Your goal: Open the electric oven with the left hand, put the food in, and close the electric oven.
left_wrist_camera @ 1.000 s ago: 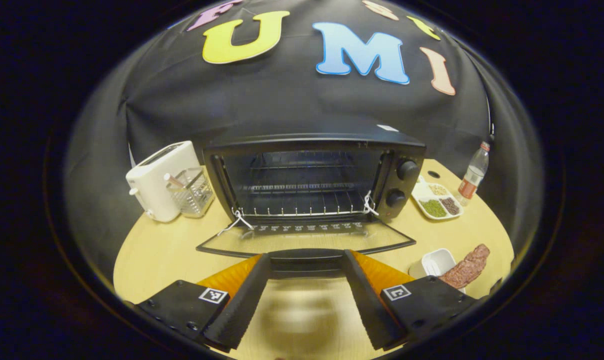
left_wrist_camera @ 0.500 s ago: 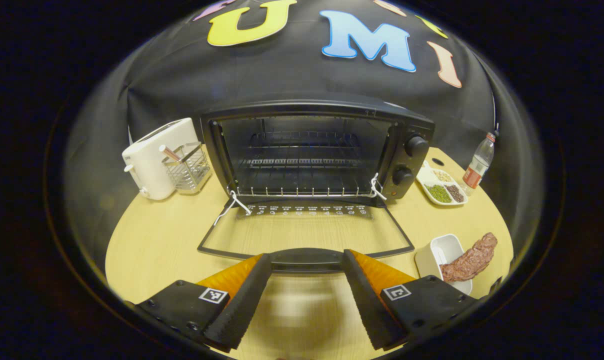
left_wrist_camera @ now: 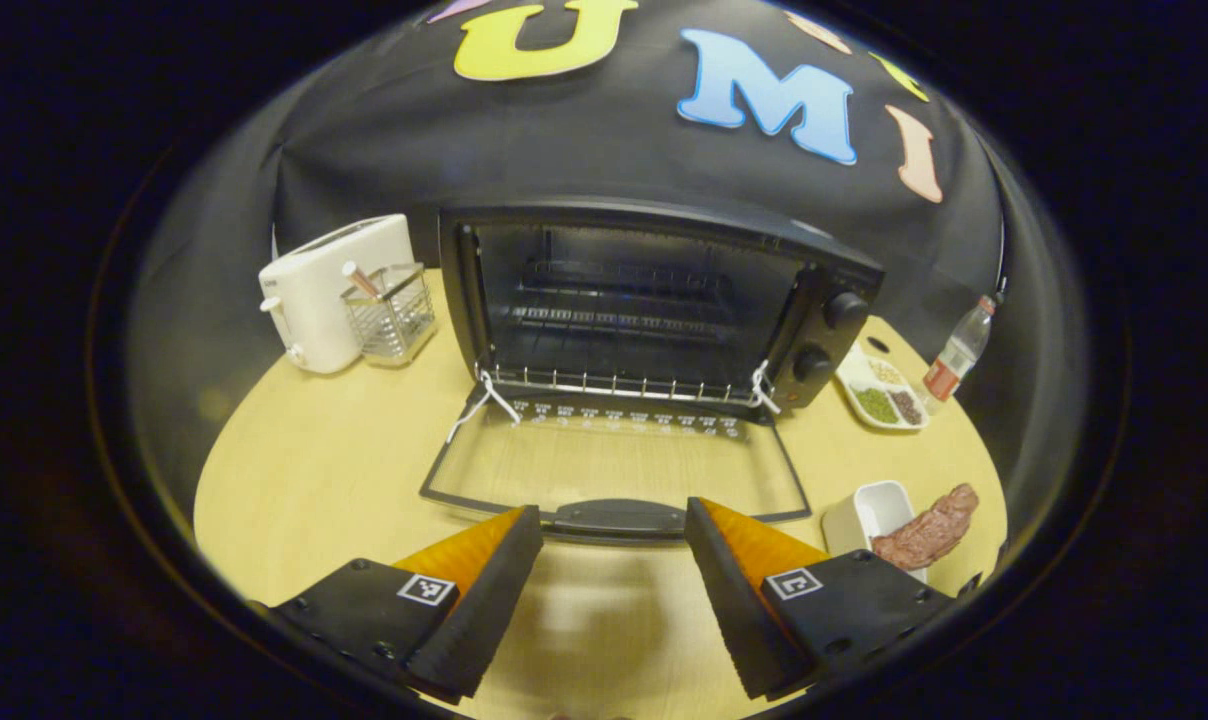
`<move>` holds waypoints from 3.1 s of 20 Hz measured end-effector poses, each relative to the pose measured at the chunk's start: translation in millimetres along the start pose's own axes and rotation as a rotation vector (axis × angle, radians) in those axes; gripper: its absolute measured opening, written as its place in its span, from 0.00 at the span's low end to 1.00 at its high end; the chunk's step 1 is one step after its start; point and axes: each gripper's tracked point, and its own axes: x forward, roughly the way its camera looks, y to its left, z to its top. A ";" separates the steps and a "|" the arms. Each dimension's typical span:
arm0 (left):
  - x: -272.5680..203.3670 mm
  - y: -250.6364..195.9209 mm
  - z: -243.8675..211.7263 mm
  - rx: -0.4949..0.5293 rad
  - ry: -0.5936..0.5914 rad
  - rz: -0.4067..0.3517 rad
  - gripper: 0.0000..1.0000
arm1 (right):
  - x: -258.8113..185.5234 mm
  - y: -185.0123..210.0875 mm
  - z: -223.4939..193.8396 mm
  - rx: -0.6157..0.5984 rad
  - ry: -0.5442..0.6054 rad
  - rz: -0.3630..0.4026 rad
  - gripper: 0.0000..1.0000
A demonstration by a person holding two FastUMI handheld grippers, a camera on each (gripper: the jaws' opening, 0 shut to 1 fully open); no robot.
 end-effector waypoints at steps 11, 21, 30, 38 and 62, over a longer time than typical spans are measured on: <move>-109.9 -39.3 115.5 0.007 -0.309 -0.091 0.96 | 65.7 -10.5 -172.3 0.413 0.451 0.170 0.99; -121.1 -24.4 109.5 -0.033 -0.289 -0.060 1.00 | 91.8 19.9 -219.0 0.595 0.552 0.262 0.82; -119.1 -10.1 108.5 -0.051 -0.284 -0.029 1.00 | 89.2 46.6 -201.6 0.708 0.565 0.410 0.12; -133.1 -11.4 124.8 -0.045 -0.334 -0.038 0.93 | 69.9 73.2 -160.4 0.744 0.480 0.521 0.12; -186.9 84.2 133.2 -0.034 -0.382 -0.050 1.00 | 234.5 252.9 -91.9 1.162 0.179 0.448 0.12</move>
